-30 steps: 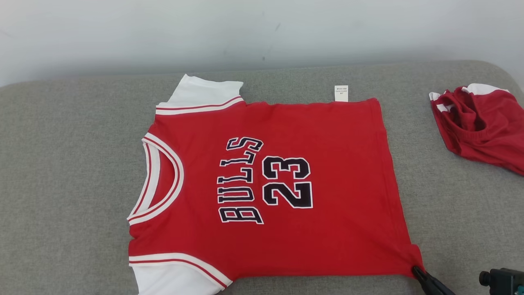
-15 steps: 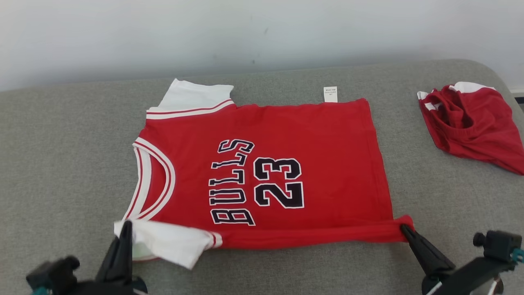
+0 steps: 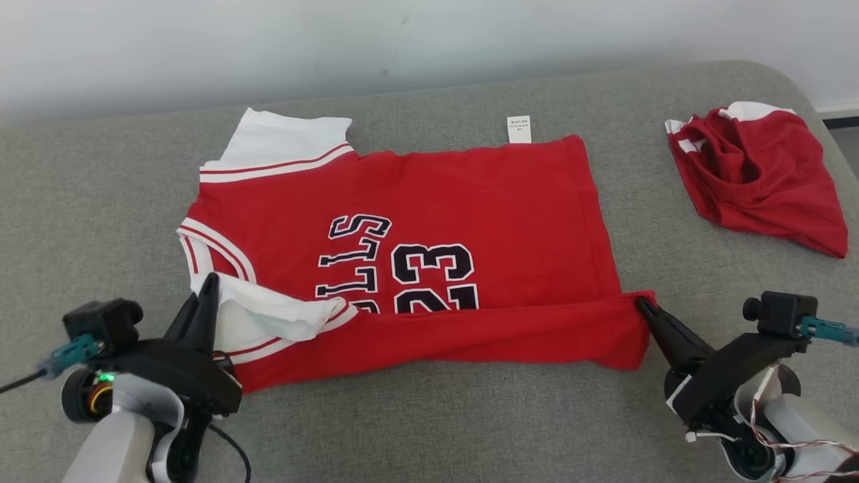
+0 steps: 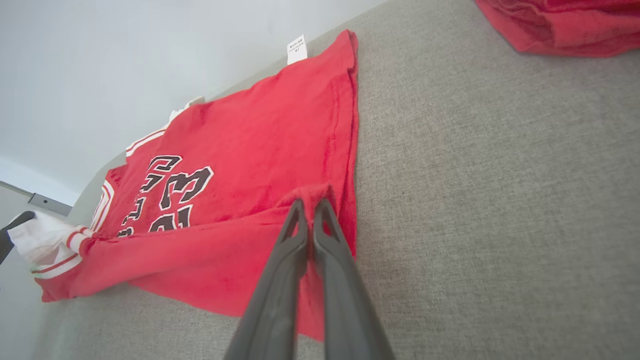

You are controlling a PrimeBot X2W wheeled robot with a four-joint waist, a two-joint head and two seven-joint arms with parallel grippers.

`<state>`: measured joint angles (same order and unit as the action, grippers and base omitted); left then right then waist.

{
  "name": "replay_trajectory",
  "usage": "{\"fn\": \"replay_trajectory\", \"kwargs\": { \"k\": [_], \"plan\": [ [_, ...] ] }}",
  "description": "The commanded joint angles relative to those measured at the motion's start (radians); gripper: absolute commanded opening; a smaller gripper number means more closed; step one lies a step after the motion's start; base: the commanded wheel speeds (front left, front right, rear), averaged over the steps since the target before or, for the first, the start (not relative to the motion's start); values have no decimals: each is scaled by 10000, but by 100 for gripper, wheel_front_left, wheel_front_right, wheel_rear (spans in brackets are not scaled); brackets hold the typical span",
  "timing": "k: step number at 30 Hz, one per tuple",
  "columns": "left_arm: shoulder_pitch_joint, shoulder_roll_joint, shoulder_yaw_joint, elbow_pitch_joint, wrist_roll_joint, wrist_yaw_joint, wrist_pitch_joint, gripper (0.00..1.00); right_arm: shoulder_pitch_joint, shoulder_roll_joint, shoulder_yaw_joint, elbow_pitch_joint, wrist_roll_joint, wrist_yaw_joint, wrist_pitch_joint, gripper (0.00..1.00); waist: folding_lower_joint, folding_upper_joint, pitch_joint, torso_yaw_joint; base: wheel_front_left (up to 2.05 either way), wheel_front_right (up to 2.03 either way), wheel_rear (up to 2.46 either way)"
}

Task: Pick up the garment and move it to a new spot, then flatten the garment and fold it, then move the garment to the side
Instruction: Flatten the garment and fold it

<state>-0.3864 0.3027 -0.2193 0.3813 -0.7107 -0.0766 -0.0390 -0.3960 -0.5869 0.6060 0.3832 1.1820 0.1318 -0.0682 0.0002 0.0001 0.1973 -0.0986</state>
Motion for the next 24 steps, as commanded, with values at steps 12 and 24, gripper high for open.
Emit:
{"fn": "replay_trajectory", "kwargs": {
  "k": [12, 24],
  "plan": [
    [-1583, -69, -747, 2689, 381, -469, -710, 0, -975, 551, 806, 1171, -145, -17, -250, 0, -2, -1, -7, 31, 0, 0, 0],
    [-1371, -145, -650, 3309, 186, -550, -2153, 100, -798, 272, 1203, 1612, -498, -17, -1443, 100, -2, -1, -429, 225, 0, 0, 0]
  ]
}}
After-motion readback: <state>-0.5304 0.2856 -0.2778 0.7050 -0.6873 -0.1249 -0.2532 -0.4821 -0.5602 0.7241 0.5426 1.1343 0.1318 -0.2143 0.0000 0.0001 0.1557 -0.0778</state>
